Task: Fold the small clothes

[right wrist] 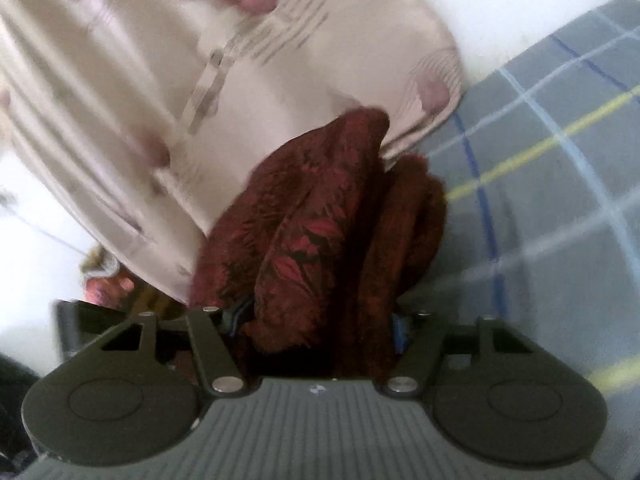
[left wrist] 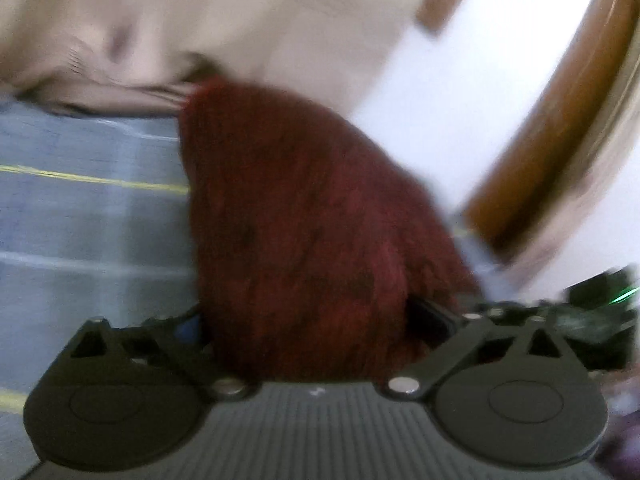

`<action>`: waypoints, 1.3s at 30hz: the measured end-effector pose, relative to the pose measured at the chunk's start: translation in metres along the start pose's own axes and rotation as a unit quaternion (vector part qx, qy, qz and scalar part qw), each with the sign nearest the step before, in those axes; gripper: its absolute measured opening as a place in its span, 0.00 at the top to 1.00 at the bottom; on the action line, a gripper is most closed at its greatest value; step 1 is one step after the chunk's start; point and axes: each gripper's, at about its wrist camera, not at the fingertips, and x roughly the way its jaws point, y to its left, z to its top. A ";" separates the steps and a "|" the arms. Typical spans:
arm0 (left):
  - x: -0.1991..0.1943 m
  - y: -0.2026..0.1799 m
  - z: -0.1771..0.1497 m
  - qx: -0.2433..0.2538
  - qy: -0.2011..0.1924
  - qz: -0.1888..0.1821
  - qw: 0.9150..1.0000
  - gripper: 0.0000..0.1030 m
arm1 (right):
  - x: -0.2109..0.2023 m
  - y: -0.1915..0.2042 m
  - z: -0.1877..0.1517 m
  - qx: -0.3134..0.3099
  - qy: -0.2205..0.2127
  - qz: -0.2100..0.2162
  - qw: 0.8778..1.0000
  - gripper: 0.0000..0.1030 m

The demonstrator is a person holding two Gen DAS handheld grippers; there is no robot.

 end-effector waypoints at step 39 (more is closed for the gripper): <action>-0.152 -0.138 -0.029 0.100 -0.237 0.165 0.952 0.00 | -0.157 0.151 -0.119 -0.245 -0.181 -0.118 0.945 0.00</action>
